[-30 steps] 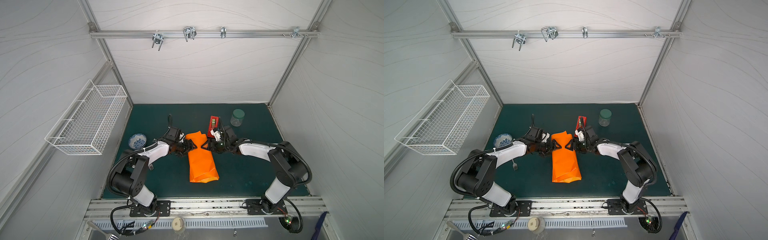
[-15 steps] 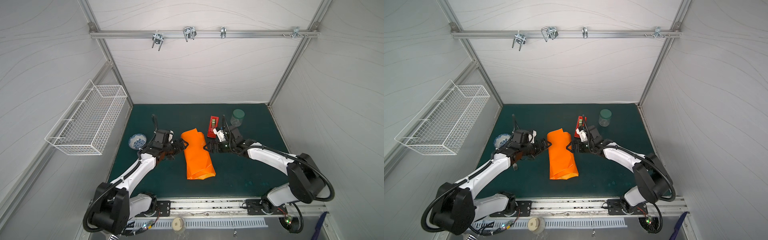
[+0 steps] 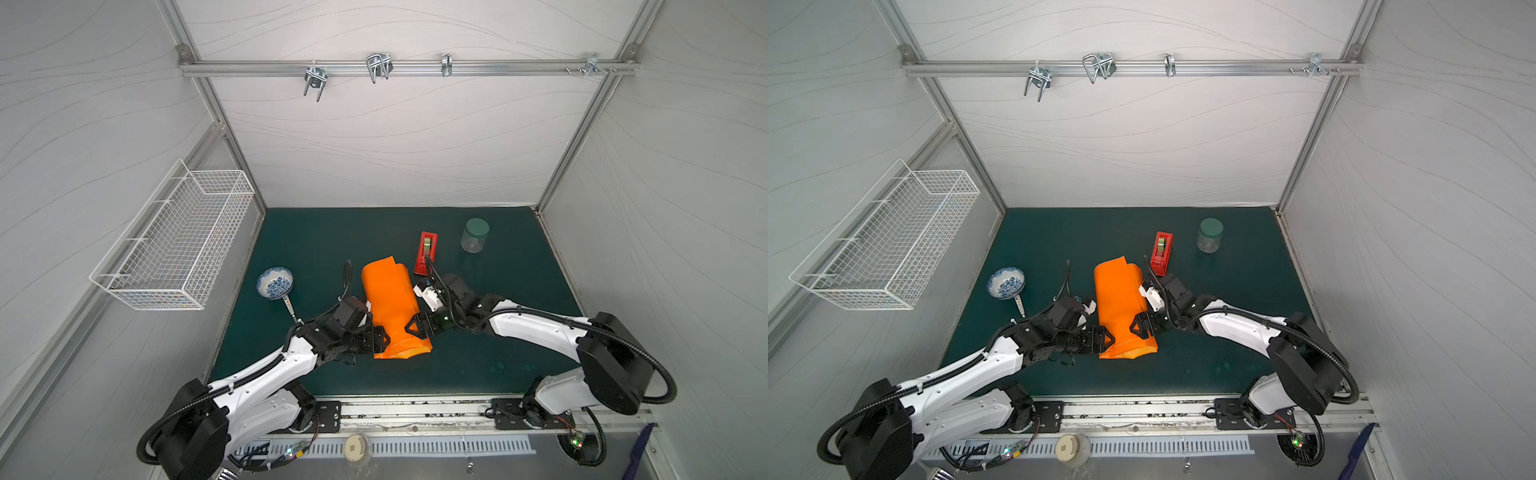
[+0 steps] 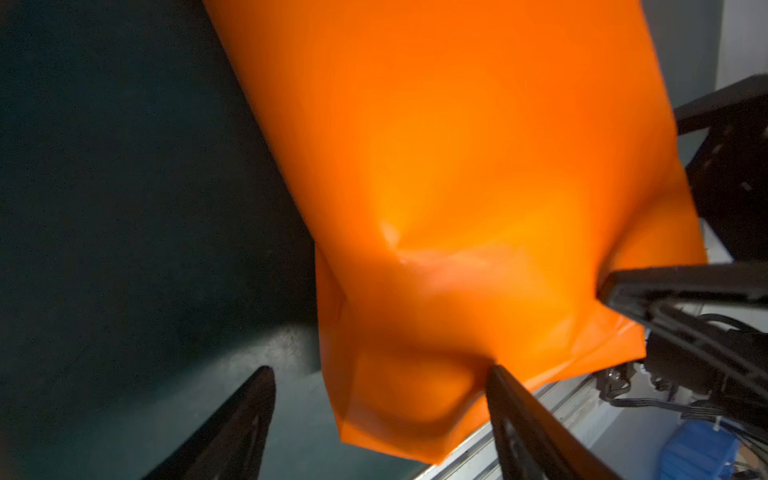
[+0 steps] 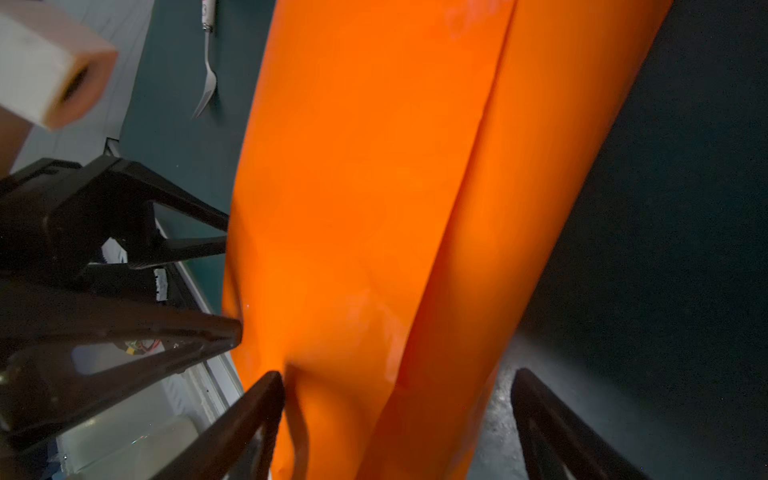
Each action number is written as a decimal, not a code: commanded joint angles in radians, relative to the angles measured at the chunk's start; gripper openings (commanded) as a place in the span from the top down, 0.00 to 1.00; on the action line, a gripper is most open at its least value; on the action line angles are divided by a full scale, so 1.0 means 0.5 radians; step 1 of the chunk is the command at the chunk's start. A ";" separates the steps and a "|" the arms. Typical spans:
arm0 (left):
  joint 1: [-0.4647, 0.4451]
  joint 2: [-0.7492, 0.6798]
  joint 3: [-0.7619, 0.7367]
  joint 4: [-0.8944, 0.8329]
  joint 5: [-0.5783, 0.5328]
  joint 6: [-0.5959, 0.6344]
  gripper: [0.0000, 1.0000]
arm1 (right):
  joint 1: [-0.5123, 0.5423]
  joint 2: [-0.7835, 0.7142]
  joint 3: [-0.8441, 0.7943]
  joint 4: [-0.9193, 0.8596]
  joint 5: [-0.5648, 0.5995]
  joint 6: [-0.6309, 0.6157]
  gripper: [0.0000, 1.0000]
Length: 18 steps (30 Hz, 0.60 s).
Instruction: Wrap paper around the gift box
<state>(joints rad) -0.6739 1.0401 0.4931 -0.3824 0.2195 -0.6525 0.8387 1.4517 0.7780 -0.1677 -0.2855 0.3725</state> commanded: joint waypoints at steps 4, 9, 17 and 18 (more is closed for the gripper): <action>-0.029 0.099 0.078 0.182 -0.094 0.099 0.20 | 0.024 0.065 -0.036 -0.027 0.122 -0.094 0.20; -0.028 0.144 0.084 0.217 -0.115 0.152 0.20 | 0.061 0.108 -0.032 -0.019 0.222 -0.137 0.25; -0.029 0.189 0.061 0.282 -0.257 0.185 0.24 | 0.111 0.128 -0.043 0.049 0.344 -0.147 0.30; -0.032 0.201 0.053 0.297 -0.258 0.185 0.26 | 0.117 0.128 -0.048 0.065 0.358 -0.147 0.31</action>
<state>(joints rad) -0.6838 1.1225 0.4934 -0.2810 0.1322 -0.5774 0.8829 1.5063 0.7662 -0.1623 -0.1471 0.3191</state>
